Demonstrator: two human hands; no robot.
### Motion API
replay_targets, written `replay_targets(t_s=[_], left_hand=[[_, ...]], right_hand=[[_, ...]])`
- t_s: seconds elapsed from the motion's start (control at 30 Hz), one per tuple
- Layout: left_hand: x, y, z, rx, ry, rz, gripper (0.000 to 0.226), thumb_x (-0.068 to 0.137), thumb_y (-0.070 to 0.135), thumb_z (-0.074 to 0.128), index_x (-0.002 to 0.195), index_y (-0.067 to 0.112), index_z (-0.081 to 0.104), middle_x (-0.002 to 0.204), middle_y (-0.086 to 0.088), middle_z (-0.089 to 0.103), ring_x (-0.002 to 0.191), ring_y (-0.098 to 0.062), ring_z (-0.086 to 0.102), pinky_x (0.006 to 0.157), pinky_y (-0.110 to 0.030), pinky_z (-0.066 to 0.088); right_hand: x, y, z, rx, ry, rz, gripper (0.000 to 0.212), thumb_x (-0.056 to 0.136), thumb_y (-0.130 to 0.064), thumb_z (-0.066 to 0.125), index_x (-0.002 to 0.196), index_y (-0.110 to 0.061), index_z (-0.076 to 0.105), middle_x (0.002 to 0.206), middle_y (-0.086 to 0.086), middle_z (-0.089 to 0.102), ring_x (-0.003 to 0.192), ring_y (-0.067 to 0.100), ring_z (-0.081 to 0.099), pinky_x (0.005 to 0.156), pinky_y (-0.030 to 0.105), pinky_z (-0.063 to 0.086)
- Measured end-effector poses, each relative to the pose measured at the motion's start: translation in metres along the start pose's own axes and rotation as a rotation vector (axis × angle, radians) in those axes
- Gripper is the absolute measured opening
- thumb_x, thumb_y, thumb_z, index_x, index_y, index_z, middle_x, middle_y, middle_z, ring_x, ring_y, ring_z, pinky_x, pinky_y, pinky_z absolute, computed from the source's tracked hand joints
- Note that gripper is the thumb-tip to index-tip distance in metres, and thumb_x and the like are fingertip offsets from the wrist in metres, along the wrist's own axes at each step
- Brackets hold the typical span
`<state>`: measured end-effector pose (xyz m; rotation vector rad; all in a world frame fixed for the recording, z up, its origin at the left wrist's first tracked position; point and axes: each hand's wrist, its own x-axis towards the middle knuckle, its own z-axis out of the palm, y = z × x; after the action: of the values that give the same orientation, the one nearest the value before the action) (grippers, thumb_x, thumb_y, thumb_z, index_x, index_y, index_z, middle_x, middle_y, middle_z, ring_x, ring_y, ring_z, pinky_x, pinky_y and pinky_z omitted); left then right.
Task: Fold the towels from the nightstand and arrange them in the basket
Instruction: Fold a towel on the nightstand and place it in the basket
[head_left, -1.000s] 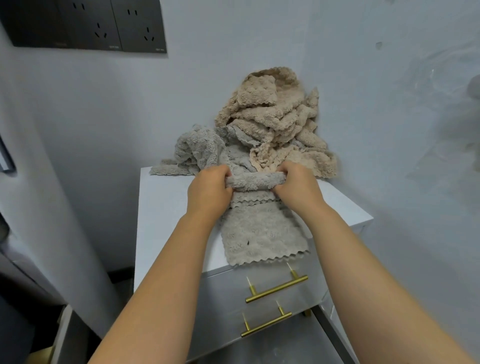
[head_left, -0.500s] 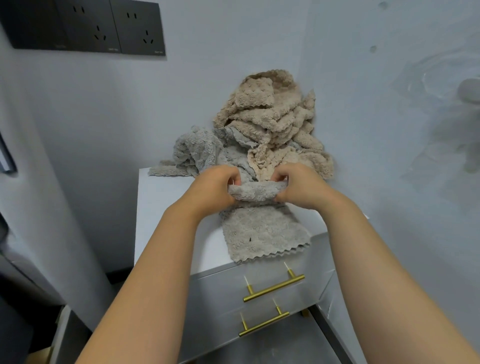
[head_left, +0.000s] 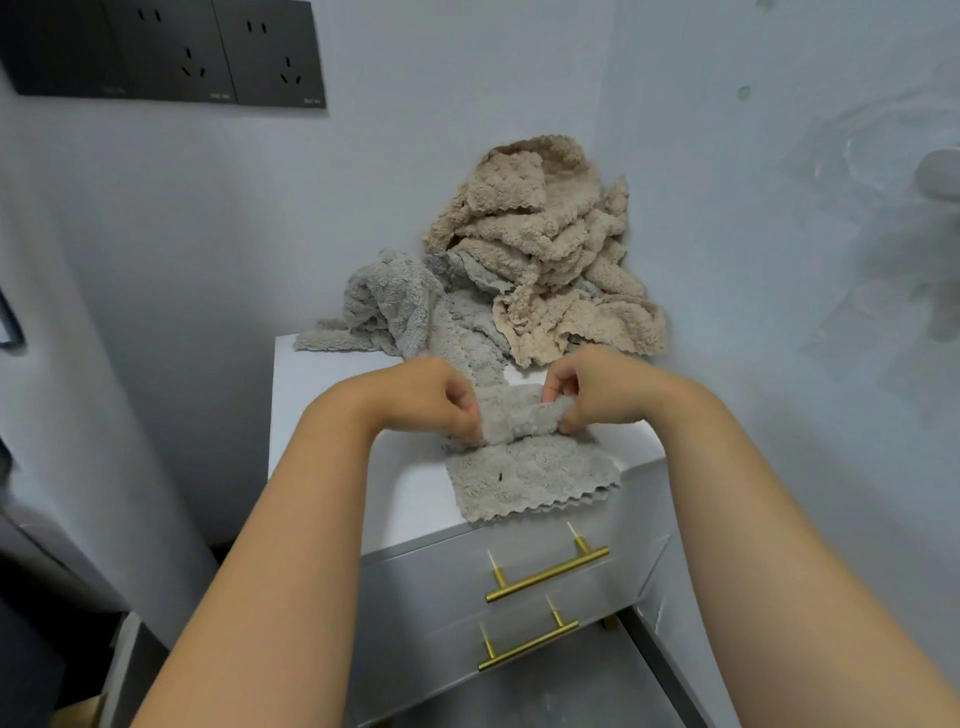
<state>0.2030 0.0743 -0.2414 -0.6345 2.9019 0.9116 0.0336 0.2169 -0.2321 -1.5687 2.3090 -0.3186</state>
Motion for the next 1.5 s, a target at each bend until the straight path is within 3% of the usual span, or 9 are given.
replay_targets(t_s=[0.2,0.27,0.37,0.47,0.63,0.93,1.2,1.37,1.5], left_hand=[[0.013,0.001,0.016,0.142,0.272,-0.107,0.032,0.089,0.035,0.064,0.065,0.016,0.054,0.065,0.0,0.061,0.063,-0.016,0.053,0.057,-0.026,0.041],[0.016,-0.003,0.02,0.117,0.301,-0.113,0.027,0.084,0.036,0.069,0.074,0.018,0.052,0.075,0.002,0.06,0.07,-0.016,0.053,0.06,-0.028,0.041],[0.014,-0.007,0.015,0.071,0.274,-0.099,0.038,0.076,0.042,0.075,0.099,0.018,0.057,0.099,0.002,0.057,0.089,-0.017,0.054,0.076,-0.032,0.045],[0.011,-0.005,0.013,0.082,0.17,-0.109,0.053,0.074,0.047,0.075,0.115,0.018,0.058,0.103,0.002,0.054,0.094,-0.015,0.051,0.08,-0.028,0.042],[0.01,0.0,0.015,0.047,0.111,-0.089,0.032,0.074,0.042,0.077,0.083,0.015,0.061,0.072,0.003,0.054,0.067,-0.013,0.048,0.056,-0.026,0.034],[0.017,0.001,0.021,0.206,0.597,0.065,0.028,0.076,0.015,0.071,0.087,0.02,0.046,0.083,0.007,0.042,0.085,-0.019,0.043,0.065,-0.03,0.031],[0.0,0.004,0.0,0.124,0.147,0.048,0.028,0.075,0.023,0.076,0.097,0.014,0.063,0.103,-0.004,0.057,0.095,-0.022,0.053,0.082,-0.036,0.046],[0.004,0.004,-0.002,0.001,0.24,0.011,0.035,0.083,0.045,0.063,0.068,0.014,0.071,0.088,-0.004,0.067,0.079,-0.023,0.061,0.074,-0.036,0.049],[0.01,0.009,0.014,0.038,0.31,0.001,0.021,0.079,0.037,0.074,0.081,0.018,0.066,0.082,0.002,0.067,0.076,-0.015,0.061,0.072,-0.03,0.05]], right_hand=[[0.008,0.003,0.006,0.136,0.107,0.019,0.03,0.092,-0.023,0.061,0.067,-0.008,0.055,0.054,-0.009,0.05,0.05,0.005,0.043,0.056,0.025,0.038],[0.011,0.002,0.011,0.095,0.139,0.02,0.008,0.09,-0.019,0.063,0.083,-0.015,0.061,0.085,-0.007,0.06,0.082,0.005,0.054,0.076,0.032,0.047],[0.012,0.004,0.013,-0.002,0.058,0.036,0.041,0.09,-0.019,0.062,0.129,-0.023,0.05,0.14,0.005,0.042,0.132,0.021,0.036,0.108,0.042,0.033],[0.01,-0.001,0.012,-0.023,-0.014,0.019,0.049,0.093,-0.015,0.058,0.139,-0.021,0.043,0.143,0.002,0.043,0.127,0.022,0.043,0.102,0.034,0.037],[0.01,-0.006,0.012,-0.012,0.023,0.027,0.035,0.087,-0.007,0.063,0.121,-0.015,0.06,0.113,0.005,0.06,0.102,0.025,0.057,0.088,0.037,0.048],[0.021,-0.007,0.021,-0.016,0.506,-0.03,0.033,0.077,0.003,0.064,0.101,-0.019,0.058,0.096,-0.003,0.039,0.094,0.014,0.034,0.074,0.026,0.028],[0.005,-0.006,0.005,0.004,0.122,-0.005,0.032,0.071,-0.024,0.082,0.087,-0.025,0.054,0.098,-0.003,0.05,0.089,0.016,0.048,0.075,0.031,0.043],[-0.001,-0.008,-0.004,0.165,0.1,-0.022,0.022,0.094,-0.024,0.057,0.077,-0.011,0.064,0.07,-0.001,0.058,0.061,0.011,0.048,0.053,0.016,0.038],[0.005,-0.005,0.002,0.128,0.127,0.014,0.012,0.09,-0.011,0.06,0.087,-0.022,0.063,0.083,-0.004,0.06,0.077,0.014,0.056,0.066,0.022,0.046]])
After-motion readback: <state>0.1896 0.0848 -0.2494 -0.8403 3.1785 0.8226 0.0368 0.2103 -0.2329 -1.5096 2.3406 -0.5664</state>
